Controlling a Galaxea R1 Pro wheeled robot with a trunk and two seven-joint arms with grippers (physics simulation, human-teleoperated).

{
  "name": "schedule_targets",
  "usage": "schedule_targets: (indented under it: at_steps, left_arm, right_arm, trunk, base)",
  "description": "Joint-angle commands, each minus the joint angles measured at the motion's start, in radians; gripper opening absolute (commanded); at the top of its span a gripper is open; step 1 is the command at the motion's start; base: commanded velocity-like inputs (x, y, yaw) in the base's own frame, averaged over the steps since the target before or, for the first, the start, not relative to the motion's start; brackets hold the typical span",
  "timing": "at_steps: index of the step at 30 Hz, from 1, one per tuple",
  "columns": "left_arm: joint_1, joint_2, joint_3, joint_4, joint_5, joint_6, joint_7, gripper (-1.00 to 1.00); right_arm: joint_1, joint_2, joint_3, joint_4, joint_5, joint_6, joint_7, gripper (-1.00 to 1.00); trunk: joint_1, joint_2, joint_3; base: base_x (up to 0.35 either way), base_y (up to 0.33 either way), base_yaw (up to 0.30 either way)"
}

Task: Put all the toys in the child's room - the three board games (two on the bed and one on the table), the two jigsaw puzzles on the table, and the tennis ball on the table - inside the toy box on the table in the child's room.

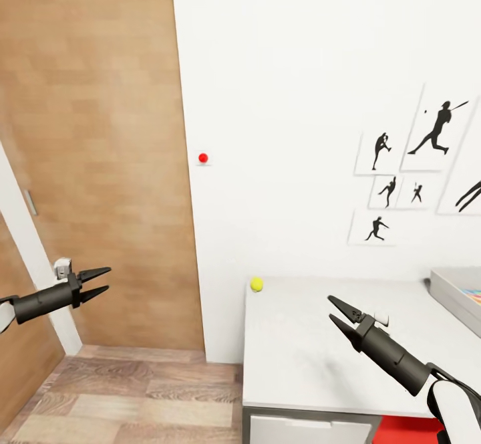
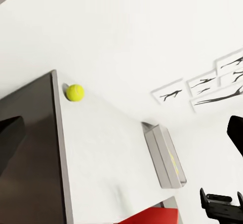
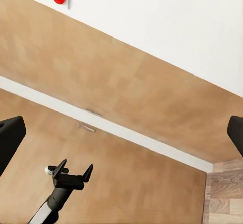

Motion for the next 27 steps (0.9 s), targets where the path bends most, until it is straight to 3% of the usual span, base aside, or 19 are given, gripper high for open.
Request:
schedule_targets:
  at_steps: [1, 6, 9, 12, 15, 17, 19, 21, 23, 24, 26, 27]
  left_arm:
    - [-0.001, 0.001, -0.007, 0.001, 0.009, 0.006, -0.001, 1.0]
    - [0.001, 0.0, -0.008, 0.001, 0.008, 0.006, 0.0, 1.0]
    - [0.002, 0.0, -0.024, 0.001, -0.015, 0.006, 0.001, 1.0]
    - [0.003, -0.002, -0.059, 0.001, -0.064, 0.006, 0.0, 1.0]
    - [0.004, -0.008, -0.102, 0.001, -0.125, -0.002, 0.006, 1.0]
    - [0.004, -0.019, -0.133, 0.003, -0.172, -0.028, 0.011, 1.0]
    - [0.004, -0.038, -0.161, 0.007, -0.238, -0.078, 0.027, 1.0]
    - [0.004, -0.055, -0.171, 0.01, -0.284, -0.113, 0.062, 1.0]
    - [0.004, -0.073, -0.175, 0.012, -0.322, -0.144, 0.142, 1.0]
    - [0.004, -0.076, -0.175, 0.012, -0.327, -0.148, 0.167, 1.0]
    - [0.004, -0.093, -0.175, 0.013, -0.34, -0.163, 0.27, 1.0]
    - [0.004, -0.099, -0.175, 0.013, -0.342, -0.167, 0.296, 1.0]
  right_arm:
    - [-0.001, 0.0, -0.001, 0.0, 0.005, 0.005, 0.006, 1.0]
    - [-0.001, 0.0, 0.014, 0.0, 0.017, 0.002, 0.005, 1.0]
    - [-0.001, 0.0, 0.028, -0.002, 0.052, 0.002, 0.004, 1.0]
    - [-0.001, 0.0, 0.03, -0.003, 0.103, 0.002, -0.009, 1.0]
    - [-0.002, 0.001, 0.031, -0.003, 0.179, 0.002, -0.095, 1.0]
    - [-0.017, 0.002, 0.035, -0.004, 0.214, 0.003, -0.185, 1.0]
    - [-0.083, 0.006, 0.07, -0.005, 0.236, 0.01, -0.334, 1.0]
    - [-0.148, 0.017, 0.13, -0.004, 0.245, 0.014, -0.458, 1.0]
    - [-0.238, 0.039, 0.228, 0.003, 0.249, 0.015, -0.633, 1.0]
    - [-0.261, 0.048, 0.253, 0.007, 0.249, 0.015, -0.678, 1.0]
    - [-0.355, 0.095, 0.335, 0.039, 0.25, 0.016, -0.855, 1.0]
    - [-0.381, 0.108, 0.351, 0.054, 0.25, 0.016, -0.898, 1.0]
  trunk:
    - [0.001, -0.001, 0.0]
    - [0.001, -0.001, 0.0]
    - [0.001, -0.001, 0.0]
    - [0.001, -0.001, 0.0]
    - [0.001, -0.001, 0.0]
    - [0.001, -0.001, 0.0]
    - [0.001, -0.001, 0.0]
    - [0.001, -0.001, 0.0]
    - [0.001, -0.001, 0.0]
    - [0.001, -0.001, 0.0]
    - [0.001, -0.001, 0.0]
    - [0.001, -0.001, 0.0]
  base:
    - [0.222, 0.052, 0.0]
    - [0.047, 0.012, 0.0]
    - [0.01, 0.002, 0.0]
    - [0.003, 0.001, 0.0]
    - [0.0, 0.0, 0.0]
    - [0.0, 0.0, 0.0]
    - [0.0, 0.0, 0.0]
    - [0.0, 0.0, 0.0]
    - [0.0, 0.0, 0.0]
    - [0.0, 0.0, 0.0]
    - [0.0, 0.0, 0.0]
    - [0.0, 0.0, 0.0]
